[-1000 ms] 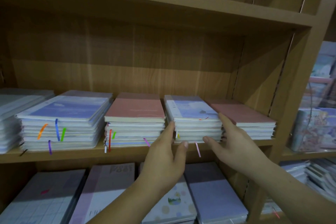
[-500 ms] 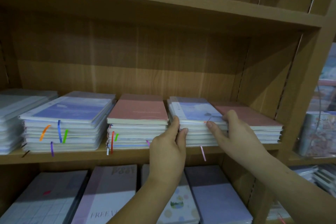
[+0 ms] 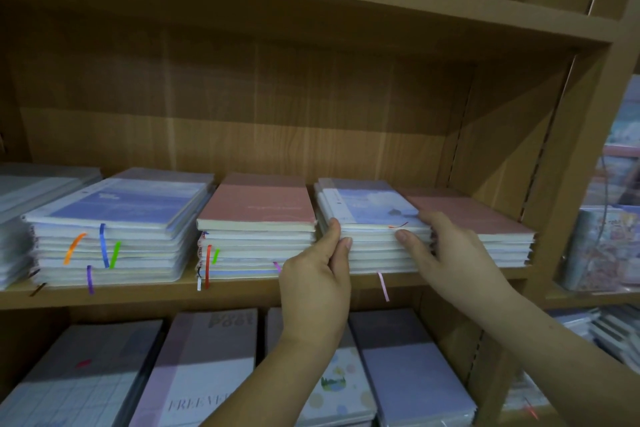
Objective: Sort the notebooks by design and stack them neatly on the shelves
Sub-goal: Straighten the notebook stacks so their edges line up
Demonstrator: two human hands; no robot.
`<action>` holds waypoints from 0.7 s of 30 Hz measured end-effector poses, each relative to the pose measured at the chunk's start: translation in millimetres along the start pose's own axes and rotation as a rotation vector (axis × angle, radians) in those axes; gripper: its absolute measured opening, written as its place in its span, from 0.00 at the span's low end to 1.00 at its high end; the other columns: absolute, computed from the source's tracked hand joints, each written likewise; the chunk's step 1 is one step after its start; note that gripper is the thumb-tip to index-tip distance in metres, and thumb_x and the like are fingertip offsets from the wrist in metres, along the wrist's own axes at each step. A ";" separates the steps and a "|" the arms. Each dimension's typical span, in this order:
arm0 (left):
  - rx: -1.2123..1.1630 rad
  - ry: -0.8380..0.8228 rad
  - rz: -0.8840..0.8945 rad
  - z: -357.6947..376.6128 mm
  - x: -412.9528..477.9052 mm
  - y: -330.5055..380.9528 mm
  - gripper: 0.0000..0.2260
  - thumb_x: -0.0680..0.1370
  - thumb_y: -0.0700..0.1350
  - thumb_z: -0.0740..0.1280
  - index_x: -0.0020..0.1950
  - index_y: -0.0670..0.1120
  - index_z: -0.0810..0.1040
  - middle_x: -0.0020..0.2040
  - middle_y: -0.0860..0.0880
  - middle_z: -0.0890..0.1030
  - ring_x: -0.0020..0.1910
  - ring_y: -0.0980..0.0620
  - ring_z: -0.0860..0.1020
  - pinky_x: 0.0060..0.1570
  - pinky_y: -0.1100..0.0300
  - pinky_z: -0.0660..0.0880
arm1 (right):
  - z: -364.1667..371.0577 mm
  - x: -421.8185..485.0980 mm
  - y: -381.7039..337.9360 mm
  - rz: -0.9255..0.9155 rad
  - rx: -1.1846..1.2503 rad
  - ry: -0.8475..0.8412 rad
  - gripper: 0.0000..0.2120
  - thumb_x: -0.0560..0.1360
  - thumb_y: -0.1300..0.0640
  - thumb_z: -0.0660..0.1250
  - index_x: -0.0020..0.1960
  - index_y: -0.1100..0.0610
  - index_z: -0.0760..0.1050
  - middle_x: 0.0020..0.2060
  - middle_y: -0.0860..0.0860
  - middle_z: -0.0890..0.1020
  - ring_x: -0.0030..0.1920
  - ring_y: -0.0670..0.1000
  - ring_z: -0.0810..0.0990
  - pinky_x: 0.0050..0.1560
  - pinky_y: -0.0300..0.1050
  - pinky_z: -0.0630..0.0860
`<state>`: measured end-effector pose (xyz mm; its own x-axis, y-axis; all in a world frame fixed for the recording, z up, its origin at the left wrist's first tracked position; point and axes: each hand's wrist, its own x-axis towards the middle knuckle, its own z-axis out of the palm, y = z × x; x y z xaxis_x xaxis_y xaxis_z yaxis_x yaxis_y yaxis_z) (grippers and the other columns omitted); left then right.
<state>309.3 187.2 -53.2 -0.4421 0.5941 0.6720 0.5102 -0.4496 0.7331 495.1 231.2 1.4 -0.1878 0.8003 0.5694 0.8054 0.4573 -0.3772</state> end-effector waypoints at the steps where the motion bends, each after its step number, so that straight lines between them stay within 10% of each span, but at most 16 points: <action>1: -0.003 -0.010 -0.005 -0.6 0.0 0.6 0.16 0.81 0.48 0.69 0.69 0.49 0.79 0.49 0.56 0.87 0.42 0.63 0.82 0.46 0.66 0.78 | 0.3 -0.8 -0.4 0.007 -0.001 0.001 0.30 0.79 0.37 0.61 0.73 0.55 0.69 0.55 0.53 0.83 0.54 0.53 0.78 0.48 0.44 0.69; 6: -0.065 -0.129 -0.026 -17.3 -5.8 5.6 0.16 0.80 0.43 0.70 0.68 0.55 0.80 0.43 0.70 0.81 0.48 0.67 0.81 0.54 0.65 0.79 | -3.5 -8.0 0.8 0.042 0.157 -0.020 0.27 0.78 0.41 0.66 0.72 0.52 0.70 0.52 0.42 0.80 0.50 0.43 0.77 0.43 0.29 0.70; 10: 0.066 -0.102 0.140 -37.4 -19.2 -5.1 0.09 0.79 0.47 0.70 0.55 0.58 0.73 0.37 0.52 0.82 0.35 0.50 0.80 0.38 0.51 0.80 | -4.0 -20.3 15.5 0.074 0.082 0.038 0.25 0.74 0.43 0.73 0.66 0.54 0.77 0.52 0.46 0.81 0.50 0.47 0.79 0.44 0.36 0.71; 14: 0.198 -0.161 0.140 -32.2 -17.3 -20.6 0.05 0.80 0.52 0.69 0.50 0.53 0.75 0.26 0.51 0.73 0.26 0.51 0.73 0.29 0.54 0.74 | 5.5 -24.5 20.9 0.097 0.004 -0.070 0.18 0.75 0.45 0.74 0.32 0.47 0.70 0.27 0.45 0.72 0.33 0.48 0.75 0.31 0.36 0.60; 21: 0.248 -0.171 0.165 -16.4 -6.1 -28.1 0.16 0.82 0.49 0.66 0.35 0.49 0.75 0.24 0.50 0.70 0.25 0.50 0.70 0.26 0.50 0.69 | 9.6 -13.9 30.7 0.040 -0.042 -0.064 0.24 0.76 0.48 0.73 0.28 0.52 0.67 0.24 0.48 0.67 0.29 0.46 0.69 0.29 0.39 0.57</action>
<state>285.6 185.3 -76.3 -0.2188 0.6395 0.7370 0.7378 -0.3859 0.5539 517.0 237.8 -25.1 -0.1892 0.8415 0.5060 0.8356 0.4086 -0.3671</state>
